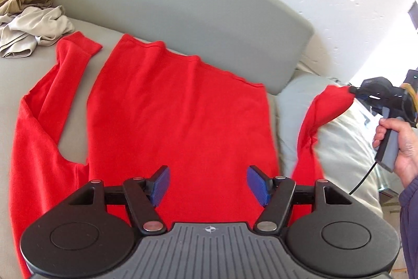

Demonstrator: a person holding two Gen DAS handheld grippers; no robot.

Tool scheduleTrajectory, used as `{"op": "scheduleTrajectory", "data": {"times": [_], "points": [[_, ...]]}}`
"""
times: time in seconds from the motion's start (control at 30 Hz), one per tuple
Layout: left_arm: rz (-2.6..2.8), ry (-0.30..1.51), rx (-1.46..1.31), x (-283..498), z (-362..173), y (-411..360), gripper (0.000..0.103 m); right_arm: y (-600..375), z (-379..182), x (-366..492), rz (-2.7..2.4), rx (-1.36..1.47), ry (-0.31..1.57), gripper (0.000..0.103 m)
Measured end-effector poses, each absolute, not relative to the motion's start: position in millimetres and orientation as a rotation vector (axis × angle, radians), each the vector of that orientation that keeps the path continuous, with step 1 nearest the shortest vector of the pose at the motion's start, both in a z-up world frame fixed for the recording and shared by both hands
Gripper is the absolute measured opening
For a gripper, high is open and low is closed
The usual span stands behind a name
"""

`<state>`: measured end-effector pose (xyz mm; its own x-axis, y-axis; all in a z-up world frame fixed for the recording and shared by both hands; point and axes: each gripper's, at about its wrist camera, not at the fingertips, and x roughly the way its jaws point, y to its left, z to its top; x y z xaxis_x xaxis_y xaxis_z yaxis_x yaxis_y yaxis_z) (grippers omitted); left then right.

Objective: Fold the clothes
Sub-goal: 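Grasp a red sleeve cuff with the right gripper and pull it outward, then lay the stretched sleeve on the seat and open the right gripper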

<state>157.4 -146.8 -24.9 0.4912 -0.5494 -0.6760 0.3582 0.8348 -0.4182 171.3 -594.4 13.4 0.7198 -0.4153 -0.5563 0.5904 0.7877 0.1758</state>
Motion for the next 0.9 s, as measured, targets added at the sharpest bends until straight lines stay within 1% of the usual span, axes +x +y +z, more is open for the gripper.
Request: {"op": "scheduleTrajectory", "data": {"times": [0.13, 0.27, 0.37, 0.47, 0.67, 0.9], "points": [[-0.612, 0.884, -0.282, 131, -2, -150, 0.063, -611, 69, 101, -0.63, 0.388, 0.371, 0.004], [-0.678, 0.867, -0.283, 102, 17, -162, 0.064, -605, 125, 32, -0.678, 0.345, 0.212, 0.004], [-0.729, 0.866, -0.268, 82, 25, -177, 0.064, -597, 151, -4, -0.713, 0.288, 0.122, 0.004], [-0.79, 0.898, -0.257, 66, 27, -194, 0.064, -603, 166, -27, -0.735, 0.256, 0.099, 0.004], [-0.86, 0.982, -0.209, 54, 9, -232, 0.065, -649, 154, -34, -0.793, 0.287, 0.189, 0.004], [-0.828, 1.083, -0.192, 70, -27, -260, 0.064, -706, 73, -1, -0.813, 0.334, 0.351, 0.004]]}}
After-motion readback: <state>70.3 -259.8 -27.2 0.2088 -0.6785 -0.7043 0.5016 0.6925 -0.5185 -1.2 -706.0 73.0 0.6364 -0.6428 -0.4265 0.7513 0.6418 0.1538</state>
